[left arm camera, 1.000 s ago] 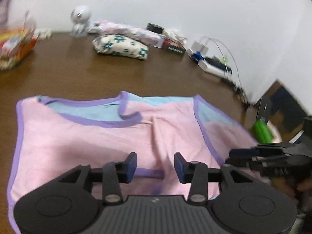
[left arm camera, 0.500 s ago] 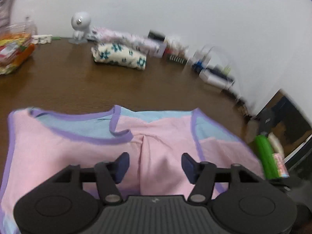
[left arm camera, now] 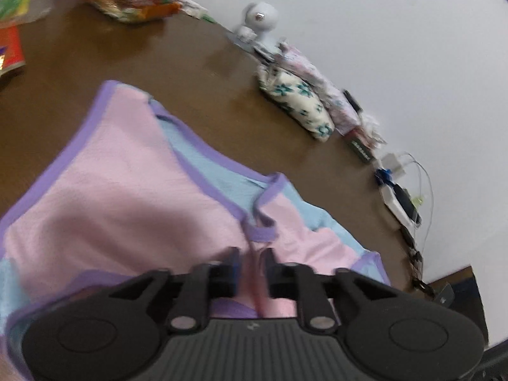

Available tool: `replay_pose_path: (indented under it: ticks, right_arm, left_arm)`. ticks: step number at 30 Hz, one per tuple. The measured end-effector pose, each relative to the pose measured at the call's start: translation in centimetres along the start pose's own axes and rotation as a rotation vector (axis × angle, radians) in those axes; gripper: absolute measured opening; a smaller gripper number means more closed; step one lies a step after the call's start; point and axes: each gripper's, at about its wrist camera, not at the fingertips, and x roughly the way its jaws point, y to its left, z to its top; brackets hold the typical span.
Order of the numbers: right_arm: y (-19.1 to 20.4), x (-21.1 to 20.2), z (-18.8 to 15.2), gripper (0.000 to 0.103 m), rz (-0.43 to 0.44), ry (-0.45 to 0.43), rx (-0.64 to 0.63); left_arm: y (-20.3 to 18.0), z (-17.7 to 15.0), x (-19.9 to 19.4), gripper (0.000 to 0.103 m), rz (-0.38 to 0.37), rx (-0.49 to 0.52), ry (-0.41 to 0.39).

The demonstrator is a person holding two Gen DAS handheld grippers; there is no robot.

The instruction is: Fold clothes

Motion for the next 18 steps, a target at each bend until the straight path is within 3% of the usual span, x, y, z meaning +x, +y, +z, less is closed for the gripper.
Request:
replay_pose_path:
  ticks: [1, 5, 8, 9, 10, 14, 18]
  right_arm:
    - [0.0, 0.0, 0.0, 0.016, -0.002, 0.0, 0.002]
    - [0.2, -0.2, -0.1, 0.016, -0.011, -0.002, 0.01]
    - [0.4, -0.3, -0.4, 0.016, 0.005, -0.01, 0.003]
    - [0.6, -0.3, -0.5, 0.016, 0.008, -0.011, -0.004]
    - [0.9, -0.3, -0.6, 0.016, 0.008, -0.012, -0.017]
    - [2.4, -0.4, -1.0, 0.012, 0.0, 0.004, -0.085]
    - [2.3, -1.8, -1.1, 0.011, 0.04, 0.009, -0.055]
  left_arm:
    - [-0.8, -0.1, -0.1, 0.052, -0.013, 0.042, 0.015]
    - [-2.8, -1.7, -0.6, 0.053, -0.035, 0.226, 0.104]
    - [-3.5, -4.0, -1.6, 0.045, -0.03, 0.368, 0.146]
    - [-3.7, -4.6, -1.9, 0.019, -0.024, 0.414, 0.143]
    - [-3.7, -4.9, -2.0, 0.002, -0.005, 0.431, 0.147]
    - [-2.3, -4.8, -2.9, 0.003, 0.019, 0.41, 0.14]
    - [-0.8, -4.6, -4.3, 0.015, 0.019, 0.384, 0.125]
